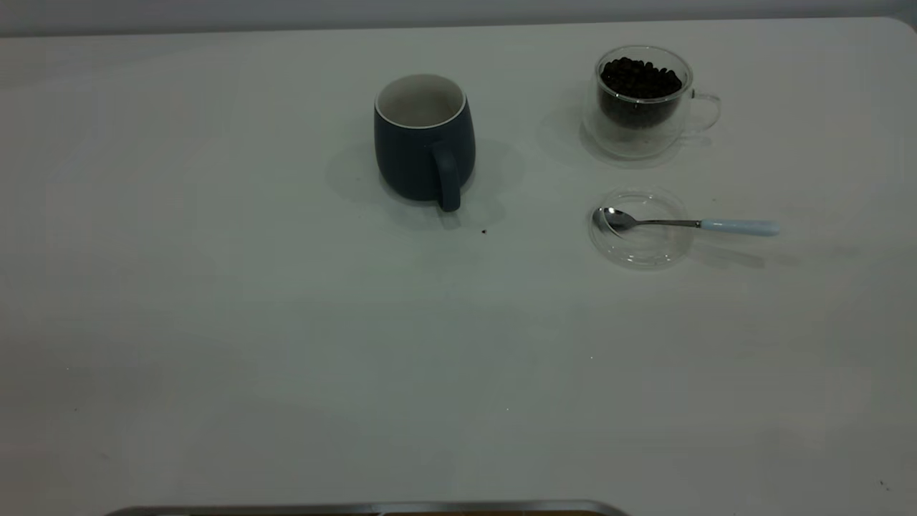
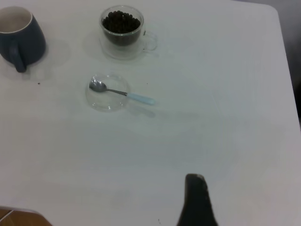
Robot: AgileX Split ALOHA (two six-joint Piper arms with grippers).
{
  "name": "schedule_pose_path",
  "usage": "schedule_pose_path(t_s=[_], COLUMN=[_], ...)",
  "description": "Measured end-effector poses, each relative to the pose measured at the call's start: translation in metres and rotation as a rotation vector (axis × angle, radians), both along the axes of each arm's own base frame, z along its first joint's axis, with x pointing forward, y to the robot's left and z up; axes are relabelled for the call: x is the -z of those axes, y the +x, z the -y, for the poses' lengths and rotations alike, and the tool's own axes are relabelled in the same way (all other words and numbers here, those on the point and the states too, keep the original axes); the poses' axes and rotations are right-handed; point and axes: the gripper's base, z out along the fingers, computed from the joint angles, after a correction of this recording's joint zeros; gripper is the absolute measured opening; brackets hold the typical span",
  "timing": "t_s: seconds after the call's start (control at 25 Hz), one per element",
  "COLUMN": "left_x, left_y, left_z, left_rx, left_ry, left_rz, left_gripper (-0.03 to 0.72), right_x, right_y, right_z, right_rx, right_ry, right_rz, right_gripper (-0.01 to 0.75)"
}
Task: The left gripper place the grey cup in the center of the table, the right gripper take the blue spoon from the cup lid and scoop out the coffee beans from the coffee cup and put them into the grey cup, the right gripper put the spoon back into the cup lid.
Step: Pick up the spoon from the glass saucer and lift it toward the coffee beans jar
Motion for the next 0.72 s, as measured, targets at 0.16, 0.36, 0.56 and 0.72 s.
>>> schedule_pose_path(t_s=[0.16, 0.36, 0.56, 0.72], left_x=[0.0012, 0.0013, 0.0014, 0.0014], left_y=[-0.0078, -0.0077, -0.0077, -0.0078], left_z=[-0.0005, 0.0002, 0.0003, 0.0003], left_rx=[-0.038, -0.077, -0.078, -0.078], left_ry=[-0.006, -0.005, -0.005, -0.005], left_rz=[0.047, 0.046, 0.045, 0.045], left_gripper=[0.588, 0.588, 0.588, 0.588], right_x=[0.0, 0.0, 0.0, 0.0], right_y=[0.0, 0.0, 0.0, 0.0], right_z=[0.0, 0.0, 0.0, 0.0], right_rx=[0.0, 0.0, 0.0, 0.0], right_ry=[0.0, 0.0, 0.0, 0.0], right_rz=[0.0, 0.0, 0.0, 0.0], right_gripper=[0.588, 0.588, 0.588, 0.588])
